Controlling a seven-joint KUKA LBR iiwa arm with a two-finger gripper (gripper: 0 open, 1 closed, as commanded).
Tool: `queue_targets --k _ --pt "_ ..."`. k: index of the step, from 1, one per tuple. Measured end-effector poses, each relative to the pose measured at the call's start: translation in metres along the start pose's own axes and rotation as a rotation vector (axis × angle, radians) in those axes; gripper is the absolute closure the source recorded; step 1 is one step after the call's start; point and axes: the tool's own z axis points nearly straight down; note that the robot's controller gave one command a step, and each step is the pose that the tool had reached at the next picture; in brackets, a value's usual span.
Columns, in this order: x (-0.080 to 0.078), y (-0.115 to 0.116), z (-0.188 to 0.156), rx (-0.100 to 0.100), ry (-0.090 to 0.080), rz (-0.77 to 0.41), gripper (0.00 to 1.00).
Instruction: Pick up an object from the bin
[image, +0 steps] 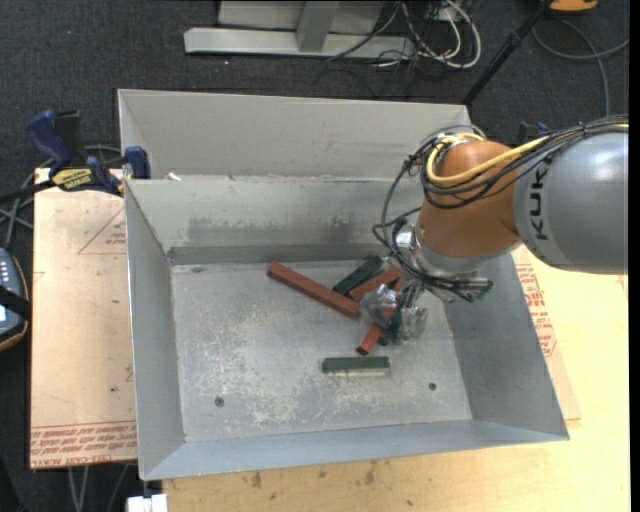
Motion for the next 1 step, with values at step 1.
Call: queue_targets --k 1 --pt "0.0012 0.0014 -0.0178 -0.005 0.006 0.0 1.0"
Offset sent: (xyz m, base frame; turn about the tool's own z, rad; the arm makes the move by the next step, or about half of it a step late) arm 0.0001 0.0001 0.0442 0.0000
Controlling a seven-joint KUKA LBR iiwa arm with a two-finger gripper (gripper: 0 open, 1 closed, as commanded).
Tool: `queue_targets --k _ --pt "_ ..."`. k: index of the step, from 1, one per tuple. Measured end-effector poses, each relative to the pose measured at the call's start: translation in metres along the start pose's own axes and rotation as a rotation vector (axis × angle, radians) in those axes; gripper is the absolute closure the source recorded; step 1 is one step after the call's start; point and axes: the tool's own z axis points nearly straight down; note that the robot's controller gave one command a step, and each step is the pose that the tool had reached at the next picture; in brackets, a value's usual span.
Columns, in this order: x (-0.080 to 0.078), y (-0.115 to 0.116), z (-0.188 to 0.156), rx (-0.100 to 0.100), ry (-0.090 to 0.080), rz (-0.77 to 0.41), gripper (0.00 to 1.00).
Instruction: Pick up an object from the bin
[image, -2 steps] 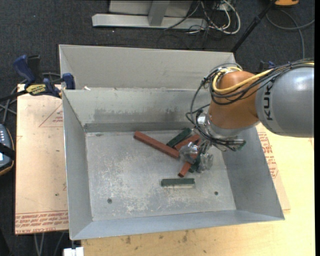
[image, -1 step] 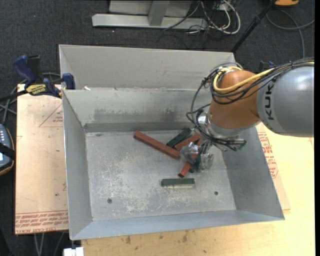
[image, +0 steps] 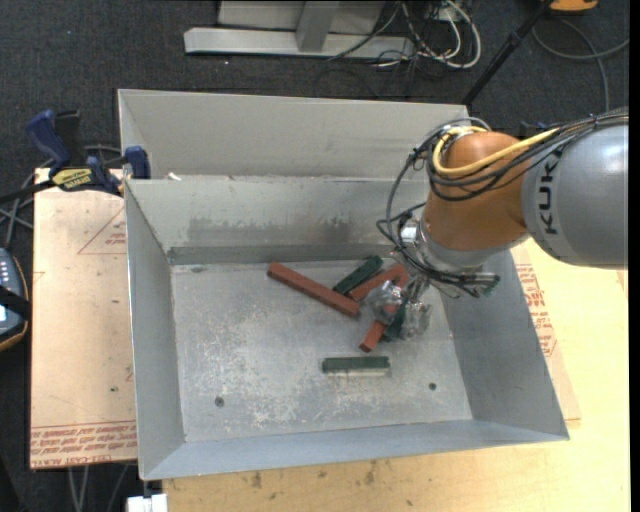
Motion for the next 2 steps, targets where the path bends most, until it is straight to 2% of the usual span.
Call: queue_targets --k 1,2 --pt "-0.0017 -0.002 -0.0137 0.007 -0.004 0.0 1.0" --pt "-0.0011 -0.0005 -0.0229 0.003 -0.001 0.001 1.0"
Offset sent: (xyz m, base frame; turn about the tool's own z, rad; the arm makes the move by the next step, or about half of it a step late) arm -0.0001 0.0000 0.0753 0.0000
